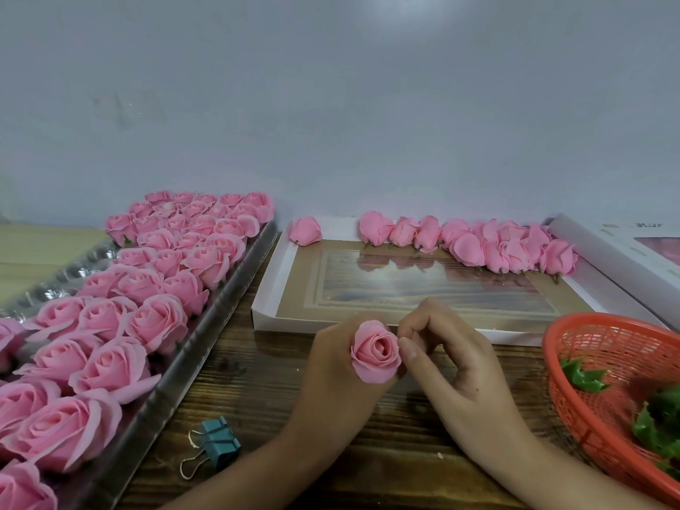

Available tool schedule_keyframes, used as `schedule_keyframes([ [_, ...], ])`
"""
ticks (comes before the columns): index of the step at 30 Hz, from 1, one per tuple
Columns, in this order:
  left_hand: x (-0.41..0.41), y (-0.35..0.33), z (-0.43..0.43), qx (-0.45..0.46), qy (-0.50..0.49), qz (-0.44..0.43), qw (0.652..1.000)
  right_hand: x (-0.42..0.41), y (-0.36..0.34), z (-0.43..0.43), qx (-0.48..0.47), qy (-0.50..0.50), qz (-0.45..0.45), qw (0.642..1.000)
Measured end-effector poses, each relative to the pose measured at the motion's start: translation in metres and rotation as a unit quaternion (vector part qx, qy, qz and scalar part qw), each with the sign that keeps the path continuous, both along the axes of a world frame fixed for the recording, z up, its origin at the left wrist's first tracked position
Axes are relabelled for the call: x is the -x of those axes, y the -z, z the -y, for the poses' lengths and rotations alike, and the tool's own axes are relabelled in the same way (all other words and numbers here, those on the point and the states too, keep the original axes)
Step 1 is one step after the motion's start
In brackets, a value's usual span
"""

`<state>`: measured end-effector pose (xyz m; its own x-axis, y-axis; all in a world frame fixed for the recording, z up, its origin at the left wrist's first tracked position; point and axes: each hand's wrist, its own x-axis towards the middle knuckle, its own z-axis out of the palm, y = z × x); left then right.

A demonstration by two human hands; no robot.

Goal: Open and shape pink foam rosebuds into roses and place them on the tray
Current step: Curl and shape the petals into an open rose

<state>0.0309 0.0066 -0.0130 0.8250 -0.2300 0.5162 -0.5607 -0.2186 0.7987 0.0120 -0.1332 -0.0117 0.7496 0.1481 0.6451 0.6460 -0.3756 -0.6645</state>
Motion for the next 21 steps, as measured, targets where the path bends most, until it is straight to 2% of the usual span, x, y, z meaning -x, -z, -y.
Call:
schedule_keyframes([
  [8, -0.0011, 0.0002, 0.0014, -0.013, 0.017, -0.004, 1.000, -0.0012, -0.0009, -0.0009, 0.031, 0.011, 0.013, 0.999],
  [15, -0.0005, 0.0015, 0.0012, 0.001, 0.005, 0.010, 1.000, -0.0017, 0.0017, -0.0001, 0.016, 0.024, -0.015, 0.999],
  [21, -0.0012, 0.0038, 0.0011, -0.007, 0.009, 0.014, 1.000, -0.0026, 0.0005, -0.0020, 0.050, 0.042, -0.012, 0.998],
])
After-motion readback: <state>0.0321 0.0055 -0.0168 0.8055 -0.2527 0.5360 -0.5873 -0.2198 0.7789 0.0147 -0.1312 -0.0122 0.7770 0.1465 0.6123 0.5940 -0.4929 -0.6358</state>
